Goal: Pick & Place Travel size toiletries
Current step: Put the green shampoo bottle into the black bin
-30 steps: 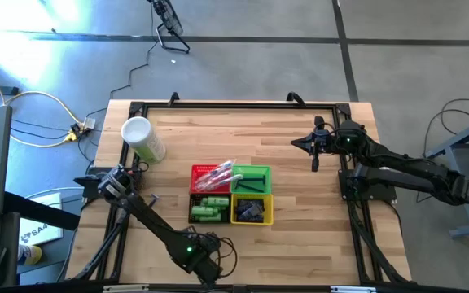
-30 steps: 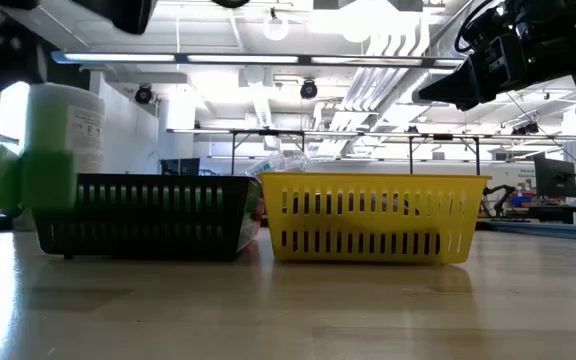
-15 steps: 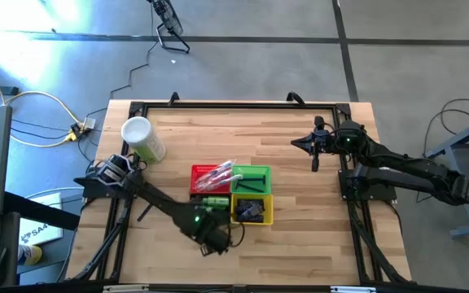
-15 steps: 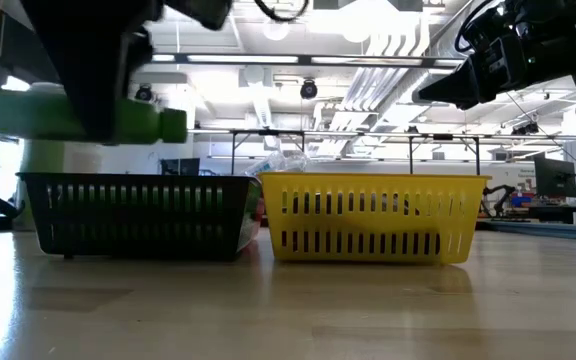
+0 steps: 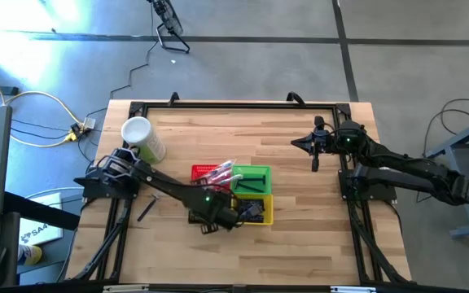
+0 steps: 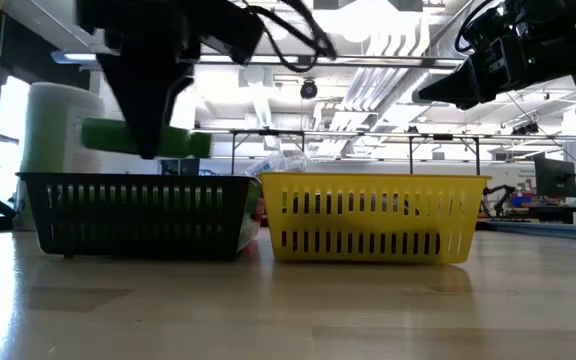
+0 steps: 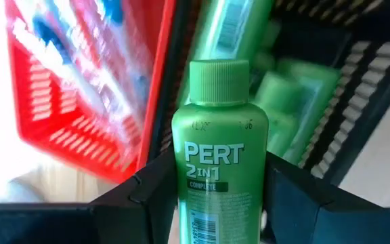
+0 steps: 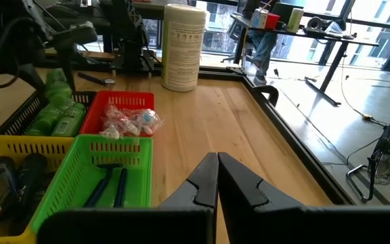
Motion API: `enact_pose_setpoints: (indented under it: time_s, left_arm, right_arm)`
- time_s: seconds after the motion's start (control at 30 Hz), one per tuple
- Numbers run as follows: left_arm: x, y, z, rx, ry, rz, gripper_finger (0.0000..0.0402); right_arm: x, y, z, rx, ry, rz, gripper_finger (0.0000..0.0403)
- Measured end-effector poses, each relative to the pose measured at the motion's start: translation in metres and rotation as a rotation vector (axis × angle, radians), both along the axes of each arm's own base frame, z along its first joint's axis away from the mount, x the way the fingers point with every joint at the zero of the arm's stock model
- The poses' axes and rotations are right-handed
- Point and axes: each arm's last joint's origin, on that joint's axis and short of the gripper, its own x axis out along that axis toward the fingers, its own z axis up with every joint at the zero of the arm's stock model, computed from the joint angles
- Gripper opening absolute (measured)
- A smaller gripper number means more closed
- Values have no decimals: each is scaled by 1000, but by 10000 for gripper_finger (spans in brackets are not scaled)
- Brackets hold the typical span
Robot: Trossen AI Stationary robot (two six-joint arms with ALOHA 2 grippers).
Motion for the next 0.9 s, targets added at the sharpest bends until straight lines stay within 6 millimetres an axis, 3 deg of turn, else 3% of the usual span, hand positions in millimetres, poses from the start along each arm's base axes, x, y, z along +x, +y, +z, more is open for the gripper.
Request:
enact_pose_setpoints:
  time_s: [0.9]
  left_arm:
    - [5,-1,0,-53,-34,-17,180]
  right_arm:
    - [0,0,-1,1,5,-7,3]
